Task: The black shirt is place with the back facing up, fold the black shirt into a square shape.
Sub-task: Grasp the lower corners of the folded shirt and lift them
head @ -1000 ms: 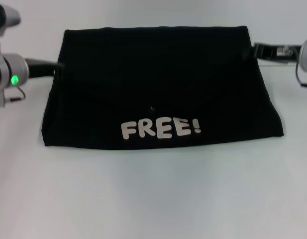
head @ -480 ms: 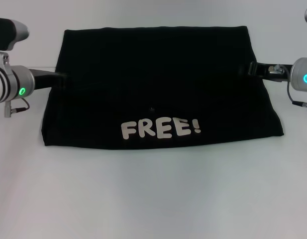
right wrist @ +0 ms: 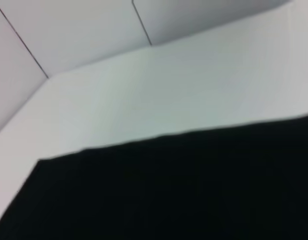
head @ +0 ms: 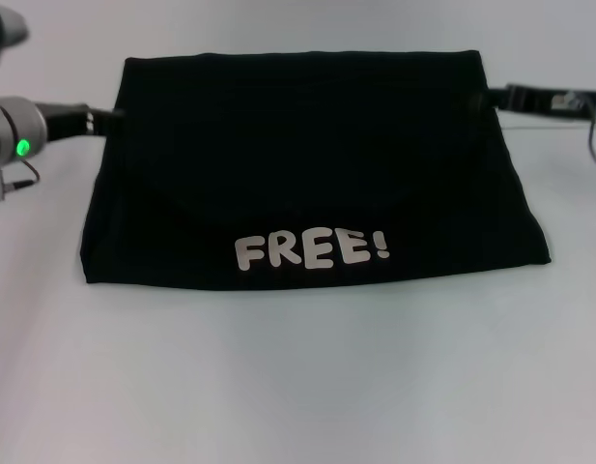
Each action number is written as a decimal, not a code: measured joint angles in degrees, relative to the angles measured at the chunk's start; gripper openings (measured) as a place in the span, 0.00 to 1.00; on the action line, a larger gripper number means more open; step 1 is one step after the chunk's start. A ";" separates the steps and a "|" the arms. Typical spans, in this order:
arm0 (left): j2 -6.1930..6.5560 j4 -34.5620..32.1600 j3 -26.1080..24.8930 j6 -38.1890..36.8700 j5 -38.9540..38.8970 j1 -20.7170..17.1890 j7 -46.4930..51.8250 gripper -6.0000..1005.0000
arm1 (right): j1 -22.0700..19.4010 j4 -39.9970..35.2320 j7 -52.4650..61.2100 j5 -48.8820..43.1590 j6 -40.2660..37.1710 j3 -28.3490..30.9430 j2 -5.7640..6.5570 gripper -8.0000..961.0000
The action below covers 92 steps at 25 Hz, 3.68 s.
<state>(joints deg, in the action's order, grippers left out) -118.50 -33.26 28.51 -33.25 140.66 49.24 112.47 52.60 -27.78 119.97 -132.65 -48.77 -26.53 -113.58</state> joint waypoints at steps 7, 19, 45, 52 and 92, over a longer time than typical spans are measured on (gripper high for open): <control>-3.13 -15.15 0.21 -17.40 -0.23 -5.23 6.38 0.72 | -1.35 -2.37 0.15 1.00 -7.49 -0.05 1.46 0.76; -5.24 -26.18 2.31 -36.33 -4.47 -20.73 -4.46 0.92 | -6.98 -4.04 -1.20 6.55 -14.33 -0.15 2.39 0.75; -5.02 -21.78 9.63 -30.85 -1.07 -22.27 -9.05 0.92 | -9.62 -3.42 -0.75 6.76 -13.61 0.36 1.44 0.75; -5.29 -21.94 13.20 -31.26 -1.55 -22.05 -9.13 0.92 | -9.72 -3.42 -0.71 6.80 -13.64 0.26 1.43 0.75; -4.10 -20.79 11.48 -30.79 -1.27 -20.92 -9.11 0.01 | -10.64 -2.86 4.61 -7.74 -12.34 -4.28 1.34 0.75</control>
<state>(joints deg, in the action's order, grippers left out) -122.60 -54.05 39.99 -64.04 139.38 28.32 103.36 41.97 -30.63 124.59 -140.39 -61.11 -30.80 -112.24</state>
